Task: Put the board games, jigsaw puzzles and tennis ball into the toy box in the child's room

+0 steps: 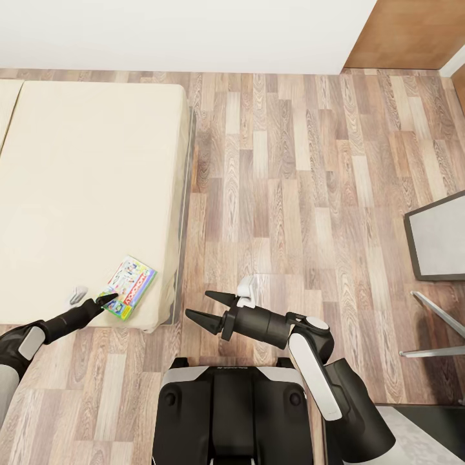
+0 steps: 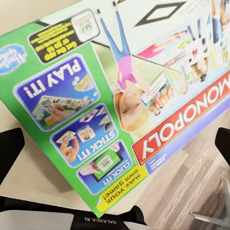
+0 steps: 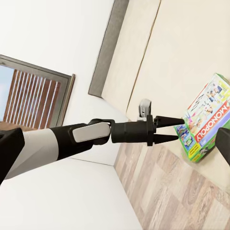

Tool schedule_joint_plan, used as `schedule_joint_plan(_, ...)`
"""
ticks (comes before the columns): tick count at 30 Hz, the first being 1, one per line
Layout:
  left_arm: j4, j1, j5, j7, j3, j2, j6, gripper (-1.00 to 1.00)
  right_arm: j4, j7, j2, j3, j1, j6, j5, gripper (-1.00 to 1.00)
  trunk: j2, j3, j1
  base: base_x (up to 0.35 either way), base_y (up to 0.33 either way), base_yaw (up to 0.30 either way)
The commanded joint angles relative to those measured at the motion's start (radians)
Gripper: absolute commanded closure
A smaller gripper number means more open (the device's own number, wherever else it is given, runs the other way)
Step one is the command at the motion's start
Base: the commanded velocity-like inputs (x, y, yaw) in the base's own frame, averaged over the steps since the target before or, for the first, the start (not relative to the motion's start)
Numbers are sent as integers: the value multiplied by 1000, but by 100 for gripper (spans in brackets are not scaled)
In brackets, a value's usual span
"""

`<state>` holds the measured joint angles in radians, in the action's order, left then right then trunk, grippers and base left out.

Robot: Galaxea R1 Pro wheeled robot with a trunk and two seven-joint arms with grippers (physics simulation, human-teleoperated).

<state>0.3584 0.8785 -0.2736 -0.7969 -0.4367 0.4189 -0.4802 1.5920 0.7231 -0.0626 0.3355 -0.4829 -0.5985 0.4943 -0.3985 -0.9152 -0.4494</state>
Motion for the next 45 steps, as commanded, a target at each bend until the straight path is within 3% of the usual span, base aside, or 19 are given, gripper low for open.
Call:
schedule_joint_plan(1,-1,1,-4,-2,-3,0,-8,-100,0,-1,0,0,0,-7,6,-100,-1,-1,-1,0,0,0)
schedule_joint_plan(9,15,1,-4,-4,-2,0,-8,-100,0,-1,0,0,0,-7,6,-100,-1,-1,-1,0,0,0)
schedule_joint_plan(15,33,1,-5,-5,56,0,-7,-100,0,-1,0,0,0,-7,7,-100,-1,-1,-1,0,0,0)
schedule_joint_plan(19,53,1,-5,-26,74,0,-7,-100,0,-1,0,0,0,-7,7,-100,-1,-1,-1,0,0,0)
schedule_joint_plan(45,69,1,-6,-50,83,-1,-8,-100,0,-1,0,0,0,6,5,-100,-1,-1,-1,0,0,0)
